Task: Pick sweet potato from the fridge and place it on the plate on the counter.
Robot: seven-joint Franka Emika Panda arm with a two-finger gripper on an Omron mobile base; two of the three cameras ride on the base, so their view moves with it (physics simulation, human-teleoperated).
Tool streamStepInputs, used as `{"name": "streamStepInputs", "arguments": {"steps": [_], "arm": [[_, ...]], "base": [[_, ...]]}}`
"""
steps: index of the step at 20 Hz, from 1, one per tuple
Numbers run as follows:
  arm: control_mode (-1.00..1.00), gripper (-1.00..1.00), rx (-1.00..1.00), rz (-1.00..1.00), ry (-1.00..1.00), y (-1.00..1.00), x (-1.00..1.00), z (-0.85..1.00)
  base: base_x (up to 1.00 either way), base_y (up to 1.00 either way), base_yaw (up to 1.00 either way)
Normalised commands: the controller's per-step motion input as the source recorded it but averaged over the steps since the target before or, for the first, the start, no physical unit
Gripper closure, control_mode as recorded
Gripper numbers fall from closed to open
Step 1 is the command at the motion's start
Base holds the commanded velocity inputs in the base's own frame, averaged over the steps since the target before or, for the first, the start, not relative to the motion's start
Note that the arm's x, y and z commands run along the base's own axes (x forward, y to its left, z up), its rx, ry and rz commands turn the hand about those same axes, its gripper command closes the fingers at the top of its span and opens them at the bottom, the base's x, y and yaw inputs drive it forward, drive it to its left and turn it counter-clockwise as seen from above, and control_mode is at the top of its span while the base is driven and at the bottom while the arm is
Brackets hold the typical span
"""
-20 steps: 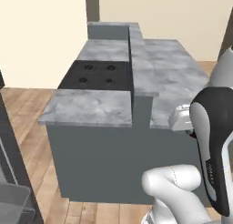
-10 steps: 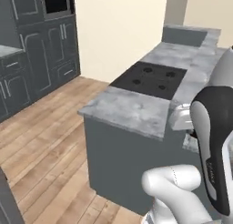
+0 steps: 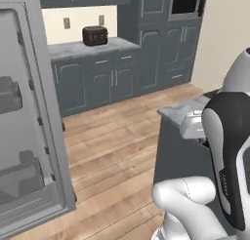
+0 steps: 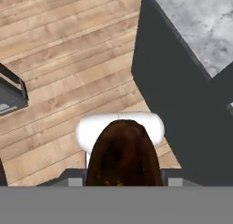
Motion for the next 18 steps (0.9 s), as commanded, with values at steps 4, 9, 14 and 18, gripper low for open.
{"name": "streamStepInputs", "arguments": {"steps": [4, 9, 14, 18], "arm": [[1.0, 1.0, 0.0, 0.0, 0.0, 0.0, 0.0, 0.0], [1.0, 1.0, 0.0, 0.0, 0.0, 0.0, 0.0, 0.0], [1.0, 1.0, 0.0, 0.0, 0.0, 0.0, 0.0, 0.0], [1.0, 1.0, 0.0, 0.0, 0.0, 0.0, 0.0, 0.0]], "base": [[0.1, -0.13, 0.81], [0.48, -0.43, 0.36], [0.75, -0.51, 0.19], [0.84, -0.2, 0.1]]}}
